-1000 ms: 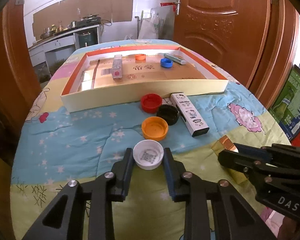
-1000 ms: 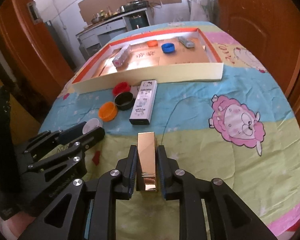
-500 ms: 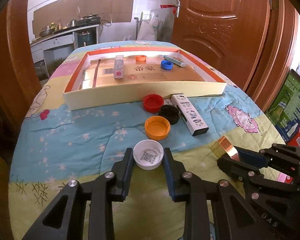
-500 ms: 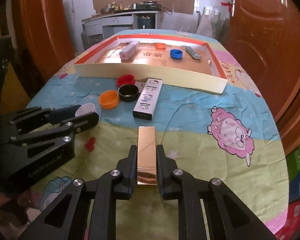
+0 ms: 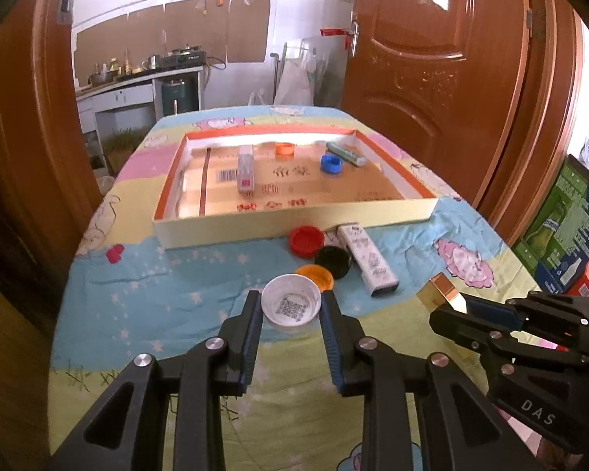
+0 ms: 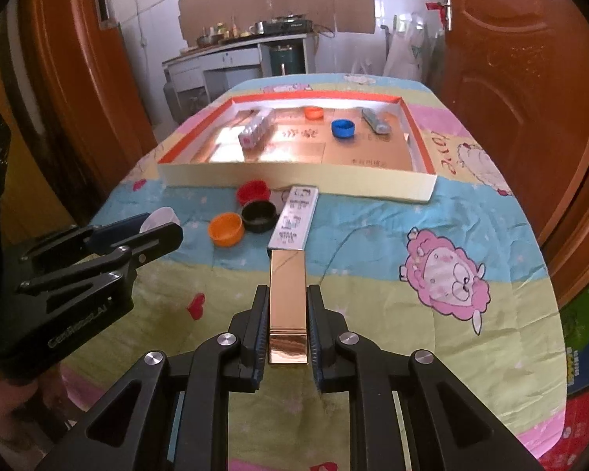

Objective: Organize rigid objects
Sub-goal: 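Carry the gold box and white cap with both tools over the tray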

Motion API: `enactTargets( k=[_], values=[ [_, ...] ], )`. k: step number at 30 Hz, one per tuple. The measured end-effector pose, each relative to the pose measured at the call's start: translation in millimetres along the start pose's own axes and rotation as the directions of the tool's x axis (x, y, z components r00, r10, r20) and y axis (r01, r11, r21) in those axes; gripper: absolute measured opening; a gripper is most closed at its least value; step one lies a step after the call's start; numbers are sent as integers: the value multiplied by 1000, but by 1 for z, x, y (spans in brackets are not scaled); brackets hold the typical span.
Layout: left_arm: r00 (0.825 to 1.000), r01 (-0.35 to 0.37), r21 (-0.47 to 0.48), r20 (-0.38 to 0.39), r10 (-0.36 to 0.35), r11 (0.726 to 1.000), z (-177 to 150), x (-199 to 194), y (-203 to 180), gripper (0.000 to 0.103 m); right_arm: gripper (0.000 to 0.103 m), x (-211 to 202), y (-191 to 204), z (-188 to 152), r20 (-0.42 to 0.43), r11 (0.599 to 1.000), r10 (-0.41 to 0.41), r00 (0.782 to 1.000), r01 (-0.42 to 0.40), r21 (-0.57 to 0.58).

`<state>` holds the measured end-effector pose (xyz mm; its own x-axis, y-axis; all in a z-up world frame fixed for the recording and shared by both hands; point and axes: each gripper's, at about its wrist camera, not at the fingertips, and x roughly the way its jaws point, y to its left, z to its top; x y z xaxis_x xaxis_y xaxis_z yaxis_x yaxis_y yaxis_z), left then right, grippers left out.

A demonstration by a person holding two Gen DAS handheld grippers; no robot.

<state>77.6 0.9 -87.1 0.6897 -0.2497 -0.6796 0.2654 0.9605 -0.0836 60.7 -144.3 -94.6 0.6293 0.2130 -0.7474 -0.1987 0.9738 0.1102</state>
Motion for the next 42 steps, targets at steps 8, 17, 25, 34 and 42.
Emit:
enactTargets(
  k=[8,17,25,34,42],
  values=[
    [1000,-1,-6,26,1,1000,9,-11,0,30,18,-22,0,13,53,1000,-6,999,6,-5],
    [999,-12,-40,32,13,999,23,-13,3,30,18,-28,-5,28,55,1000,-1,998,1,4],
    [998,-49,-46,46,51,998,41,-12,5,30,18,-29,-9,48,89,1000,20,996,-21,10],
    [996,-76,-48,51,79,996,59,-8,10,30,18,-22,-7,72,108,998,55,993,-55,-7],
    [995,-89,-47,34,91,995,72,5,11,30,18,-12,-11,88,100,997,72,992,-71,-15]
  ],
)
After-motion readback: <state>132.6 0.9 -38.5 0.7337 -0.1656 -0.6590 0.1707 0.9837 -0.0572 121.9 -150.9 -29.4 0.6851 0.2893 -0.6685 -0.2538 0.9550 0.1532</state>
